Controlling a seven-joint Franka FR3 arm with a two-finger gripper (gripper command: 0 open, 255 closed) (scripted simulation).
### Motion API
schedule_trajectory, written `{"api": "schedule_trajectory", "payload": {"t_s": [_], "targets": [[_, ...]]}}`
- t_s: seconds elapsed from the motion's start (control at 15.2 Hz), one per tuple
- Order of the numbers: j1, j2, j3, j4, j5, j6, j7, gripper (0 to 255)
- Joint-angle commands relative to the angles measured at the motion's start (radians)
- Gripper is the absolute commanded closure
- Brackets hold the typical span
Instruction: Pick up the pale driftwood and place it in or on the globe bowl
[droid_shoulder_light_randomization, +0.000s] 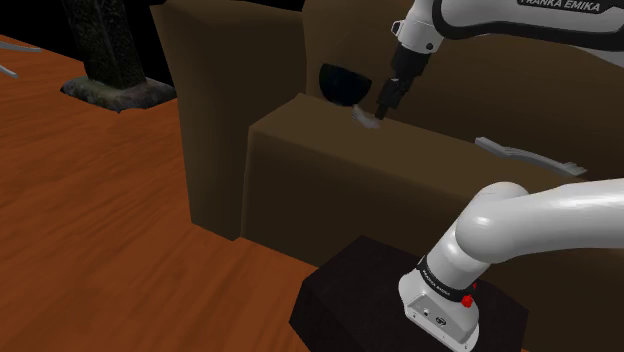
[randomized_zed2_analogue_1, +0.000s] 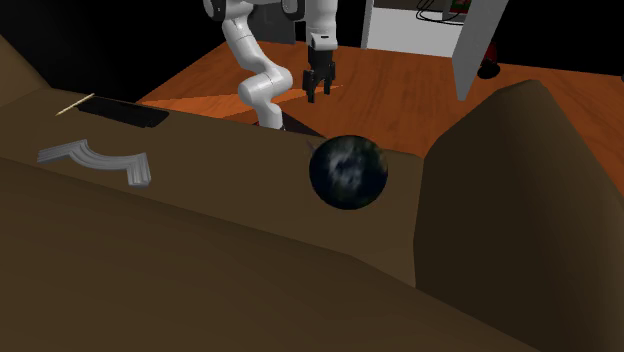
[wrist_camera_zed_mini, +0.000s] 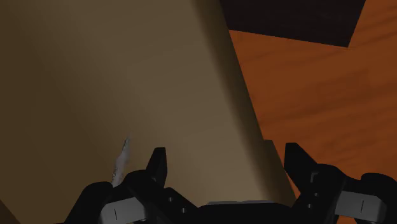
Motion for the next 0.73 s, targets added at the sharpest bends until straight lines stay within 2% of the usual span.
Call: {"api": "schedule_trajectory", "payload": {"t_s": [0.0, 0.66], "targets": [[0.000, 0.000, 0.000, 0.000, 0.000, 0.000, 0.000, 0], [-0.115, 0.243, -0.131, 0.035, 0.027, 0.300, 0.099, 0]]}}
